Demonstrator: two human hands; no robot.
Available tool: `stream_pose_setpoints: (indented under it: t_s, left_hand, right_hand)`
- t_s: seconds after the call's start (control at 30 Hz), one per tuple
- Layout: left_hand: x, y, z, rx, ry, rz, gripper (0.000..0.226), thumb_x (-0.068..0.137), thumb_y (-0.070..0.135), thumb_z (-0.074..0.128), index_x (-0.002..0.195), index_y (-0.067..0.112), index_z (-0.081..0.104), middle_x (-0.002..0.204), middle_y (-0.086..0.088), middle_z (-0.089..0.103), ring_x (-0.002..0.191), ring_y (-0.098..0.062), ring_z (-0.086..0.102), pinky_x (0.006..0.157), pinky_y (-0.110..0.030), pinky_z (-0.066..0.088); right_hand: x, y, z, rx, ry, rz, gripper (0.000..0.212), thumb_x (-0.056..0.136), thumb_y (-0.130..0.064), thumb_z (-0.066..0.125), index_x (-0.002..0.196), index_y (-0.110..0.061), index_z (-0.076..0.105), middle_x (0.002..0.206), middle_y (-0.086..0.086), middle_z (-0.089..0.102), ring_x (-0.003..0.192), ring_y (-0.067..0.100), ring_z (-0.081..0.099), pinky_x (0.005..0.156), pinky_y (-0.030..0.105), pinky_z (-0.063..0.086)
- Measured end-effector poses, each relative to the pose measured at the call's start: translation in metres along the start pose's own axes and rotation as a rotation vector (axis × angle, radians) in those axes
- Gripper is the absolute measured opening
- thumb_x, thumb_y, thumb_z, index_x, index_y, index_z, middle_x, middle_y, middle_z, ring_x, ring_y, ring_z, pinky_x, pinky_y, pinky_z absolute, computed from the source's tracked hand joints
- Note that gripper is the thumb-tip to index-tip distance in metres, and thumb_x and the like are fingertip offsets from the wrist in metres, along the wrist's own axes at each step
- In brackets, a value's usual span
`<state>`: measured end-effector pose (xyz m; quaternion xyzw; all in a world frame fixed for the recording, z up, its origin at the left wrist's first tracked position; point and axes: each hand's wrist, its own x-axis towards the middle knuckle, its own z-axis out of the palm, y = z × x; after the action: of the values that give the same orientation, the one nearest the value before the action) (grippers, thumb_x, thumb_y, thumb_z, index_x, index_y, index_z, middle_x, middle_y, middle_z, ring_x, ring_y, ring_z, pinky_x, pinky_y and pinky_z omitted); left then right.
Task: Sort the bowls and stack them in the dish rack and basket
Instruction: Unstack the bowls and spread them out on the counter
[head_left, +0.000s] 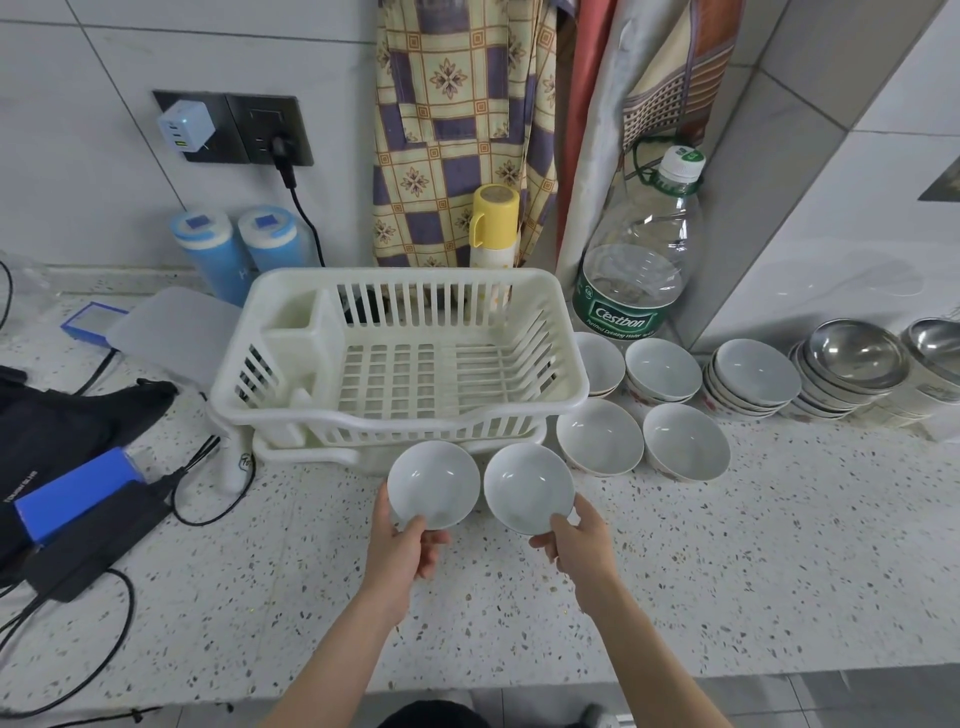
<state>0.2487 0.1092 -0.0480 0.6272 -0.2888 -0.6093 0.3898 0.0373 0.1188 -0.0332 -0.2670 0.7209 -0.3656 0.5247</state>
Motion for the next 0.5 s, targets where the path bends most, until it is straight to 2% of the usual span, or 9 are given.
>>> stream_pose_setpoints:
  t_s: [0.13, 0.5]
  left_hand:
    - [0.0022, -0.0005, -0.0011, 0.025, 0.013, -0.004, 0.066, 0.096, 0.002, 0.049, 0.146, 0.043, 0.032, 0.064, -0.011, 0.072, 0.044, -0.011, 0.051, 0.040, -0.025, 0.037]
    - [0.0038, -0.0018, -0.0018, 0.033, 0.031, -0.011, 0.069, 0.095, 0.000, 0.048, 0.145, 0.045, 0.031, 0.061, -0.009, 0.070, 0.041, -0.010, 0.049, 0.037, -0.024, 0.036]
  right_hand:
    - [0.0010, -0.0003, -0.0011, -0.012, -0.012, -0.015, 0.055, 0.090, 0.002, 0.041, 0.140, -0.020, 0.047, 0.064, 0.014, 0.069, 0.038, 0.004, 0.052, 0.038, 0.016, 0.038]
    - [0.0066, -0.0034, -0.0057, -0.076, -0.043, 0.016, 0.057, 0.090, 0.000, 0.042, 0.144, -0.020, 0.044, 0.060, 0.011, 0.070, 0.039, 0.007, 0.049, 0.038, 0.018, 0.037]
